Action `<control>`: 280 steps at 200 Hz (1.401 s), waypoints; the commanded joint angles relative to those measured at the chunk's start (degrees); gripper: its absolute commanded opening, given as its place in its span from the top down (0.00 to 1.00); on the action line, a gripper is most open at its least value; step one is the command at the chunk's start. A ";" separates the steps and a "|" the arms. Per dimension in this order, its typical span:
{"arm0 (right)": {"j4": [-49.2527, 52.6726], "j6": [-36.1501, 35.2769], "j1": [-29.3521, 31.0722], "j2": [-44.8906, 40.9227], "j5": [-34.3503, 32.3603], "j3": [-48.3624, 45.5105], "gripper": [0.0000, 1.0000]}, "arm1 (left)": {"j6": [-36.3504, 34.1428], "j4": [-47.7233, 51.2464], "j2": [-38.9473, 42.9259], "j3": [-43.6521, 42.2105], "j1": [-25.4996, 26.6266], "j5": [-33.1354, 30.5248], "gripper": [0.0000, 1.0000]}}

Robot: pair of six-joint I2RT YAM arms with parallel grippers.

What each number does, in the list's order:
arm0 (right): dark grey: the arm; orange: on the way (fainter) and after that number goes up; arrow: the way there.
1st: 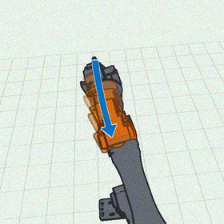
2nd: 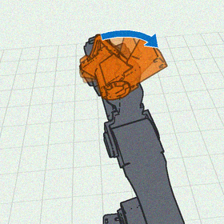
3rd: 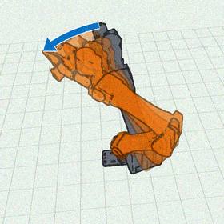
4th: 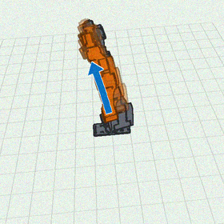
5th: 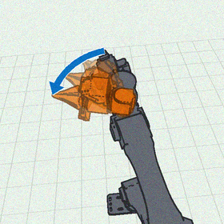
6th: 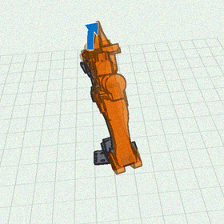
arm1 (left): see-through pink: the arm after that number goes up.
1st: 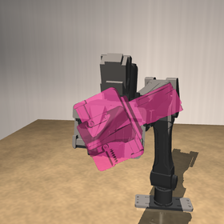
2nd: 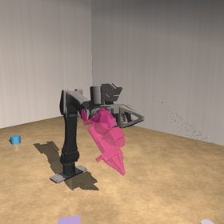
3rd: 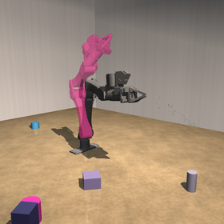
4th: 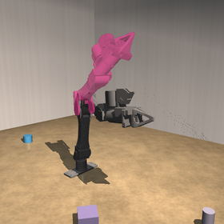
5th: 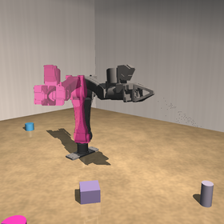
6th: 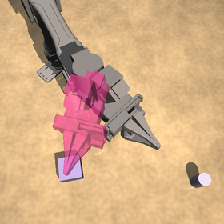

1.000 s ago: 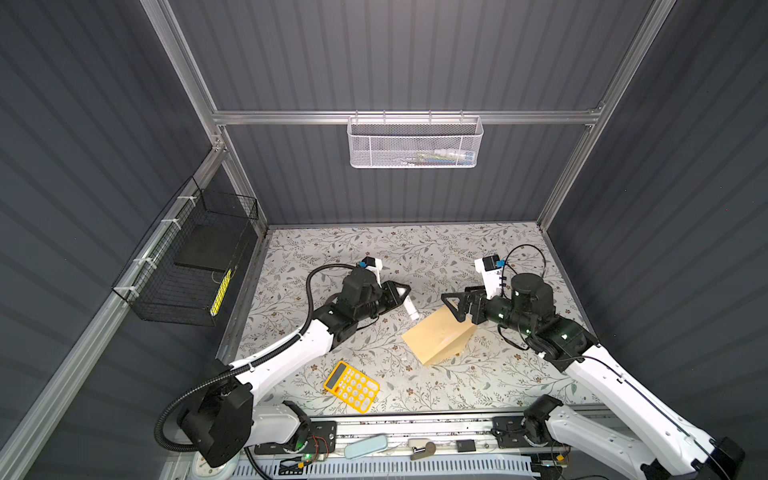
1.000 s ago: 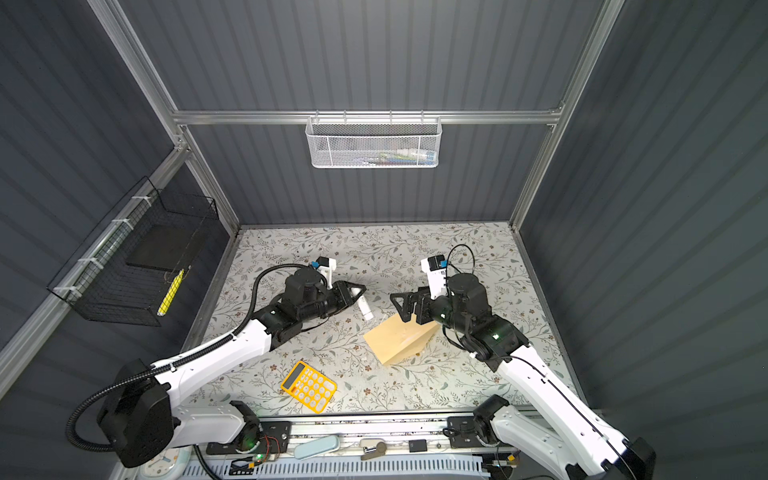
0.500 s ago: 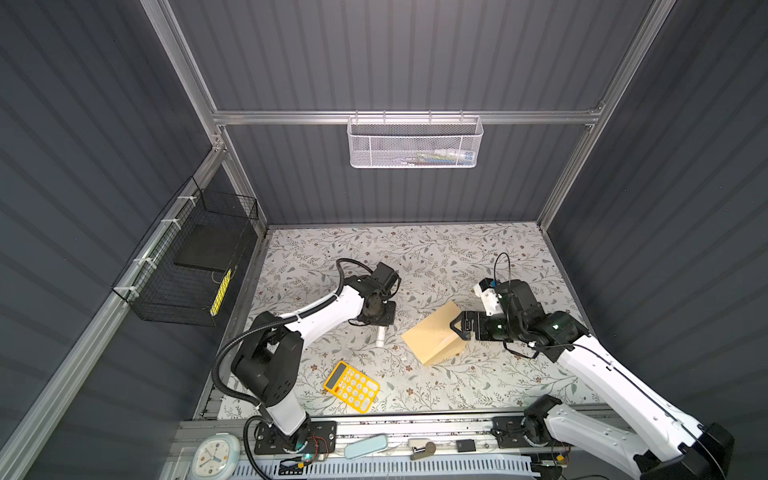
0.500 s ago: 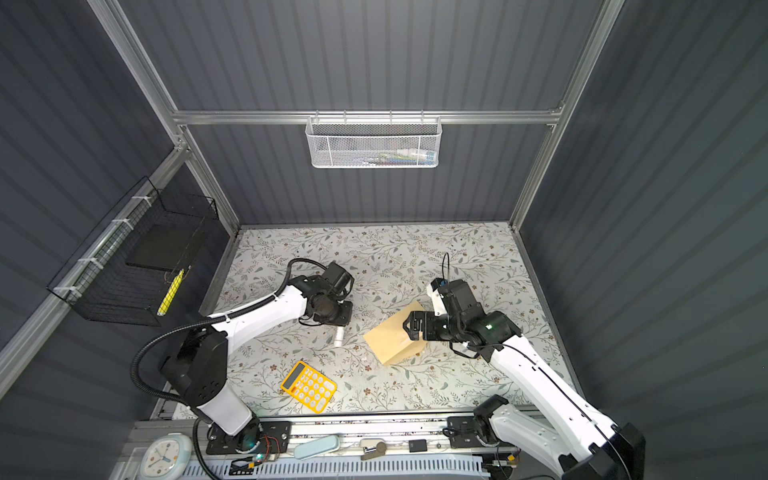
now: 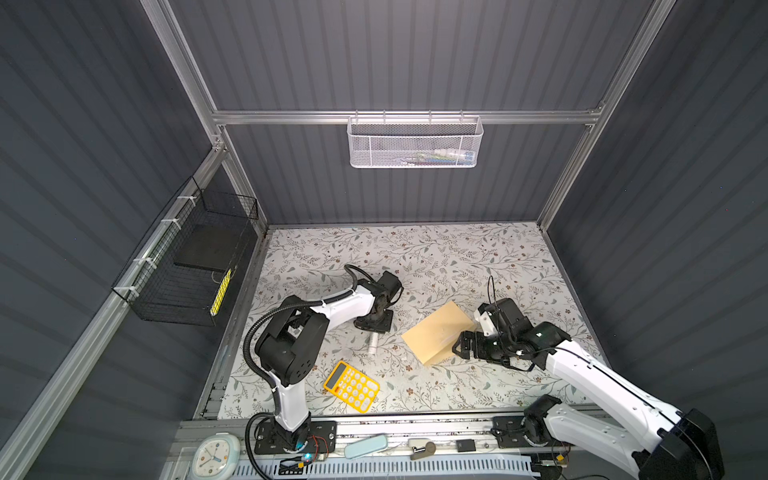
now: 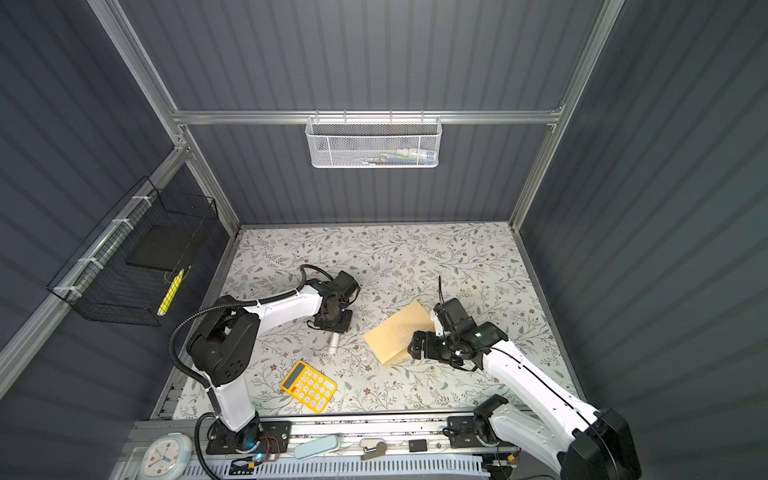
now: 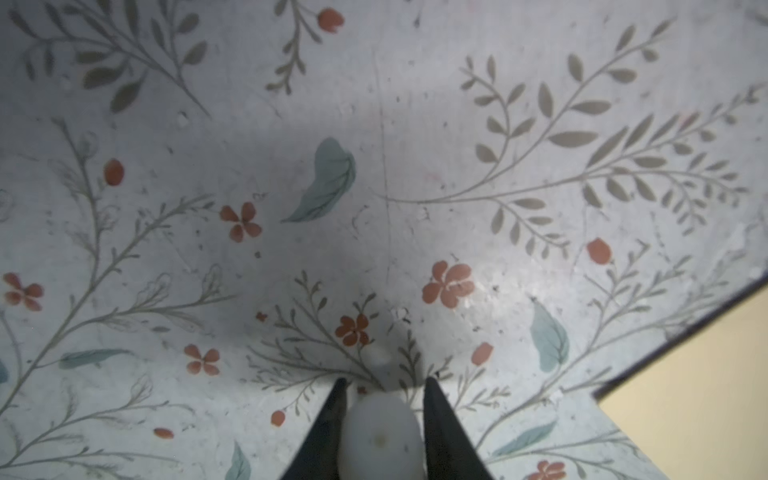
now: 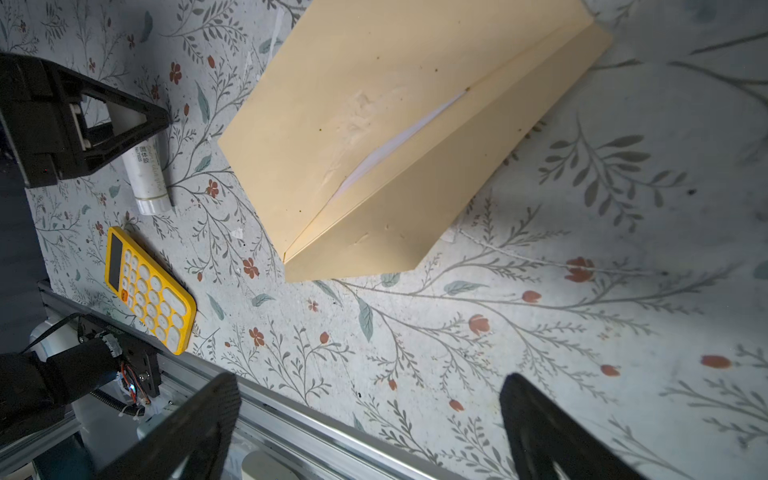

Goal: Place the letter into the envelope and seal it

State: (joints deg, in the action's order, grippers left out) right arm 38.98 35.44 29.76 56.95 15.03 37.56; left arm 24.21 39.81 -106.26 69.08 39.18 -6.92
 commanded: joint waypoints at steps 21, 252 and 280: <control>-1.89 0.62 -0.03 -0.42 0.44 -0.66 0.01 | 0.84 -1.25 -1.61 0.39 0.20 -0.82 0.49; -9.68 10.77 -5.34 -7.00 0.95 -12.20 0.94 | 3.34 -19.59 8.12 5.89 7.28 9.63 0.55; -15.72 12.07 -5.34 -4.19 2.20 -14.45 1.00 | 4.32 -21.74 3.07 6.58 8.31 9.11 0.76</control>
State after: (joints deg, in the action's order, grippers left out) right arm 29.45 46.06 24.56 51.05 15.33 24.67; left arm 27.92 20.78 -99.85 73.89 46.83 1.58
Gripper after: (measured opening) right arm 0.049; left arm 0.301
